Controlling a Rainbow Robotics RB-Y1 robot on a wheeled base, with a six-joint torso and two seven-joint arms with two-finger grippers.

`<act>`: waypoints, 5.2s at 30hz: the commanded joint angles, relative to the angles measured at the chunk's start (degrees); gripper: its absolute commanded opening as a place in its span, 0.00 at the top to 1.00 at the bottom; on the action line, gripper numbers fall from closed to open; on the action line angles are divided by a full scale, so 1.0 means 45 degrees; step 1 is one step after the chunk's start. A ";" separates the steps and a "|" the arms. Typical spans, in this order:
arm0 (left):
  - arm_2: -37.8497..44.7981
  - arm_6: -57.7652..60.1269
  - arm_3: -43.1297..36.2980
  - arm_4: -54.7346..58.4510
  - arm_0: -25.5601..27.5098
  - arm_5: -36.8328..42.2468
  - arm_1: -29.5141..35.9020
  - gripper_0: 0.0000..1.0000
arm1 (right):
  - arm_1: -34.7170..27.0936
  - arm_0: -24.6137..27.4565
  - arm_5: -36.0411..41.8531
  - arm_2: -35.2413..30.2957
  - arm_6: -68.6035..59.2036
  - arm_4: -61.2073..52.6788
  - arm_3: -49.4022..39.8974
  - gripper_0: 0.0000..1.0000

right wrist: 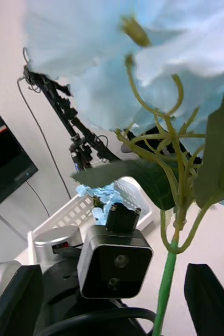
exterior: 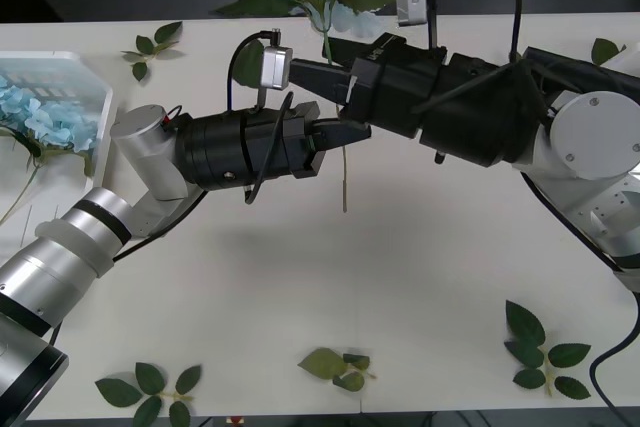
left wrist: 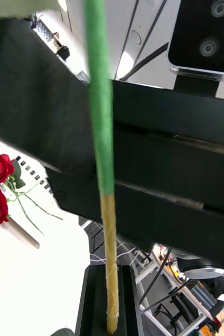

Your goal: Place the red flowers into the right box and the blue flowers into the left box. If a person shows an open palm, hand one flower to the person first, then continue sorting.

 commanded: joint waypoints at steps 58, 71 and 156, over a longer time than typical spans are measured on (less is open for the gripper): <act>-0.0154 0.2088 0.6688 -0.5911 -0.2864 0.5615 1.0538 1.00 | -0.1697 0.0085 0.8774 -0.5150 0.6765 -0.4124 0.6629 0.00; -0.0154 0.0709 0.6395 0.1315 -0.2884 0.5869 0.4307 1.00 | -0.2146 0.0085 0.8266 -0.4115 0.6765 -0.4554 0.5379 0.00; -0.0154 0.0709 0.3993 0.2018 -0.6634 -0.4424 0.0069 0.00 | -0.2087 0.0085 0.6997 -0.3373 0.6765 -0.4573 0.5282 0.00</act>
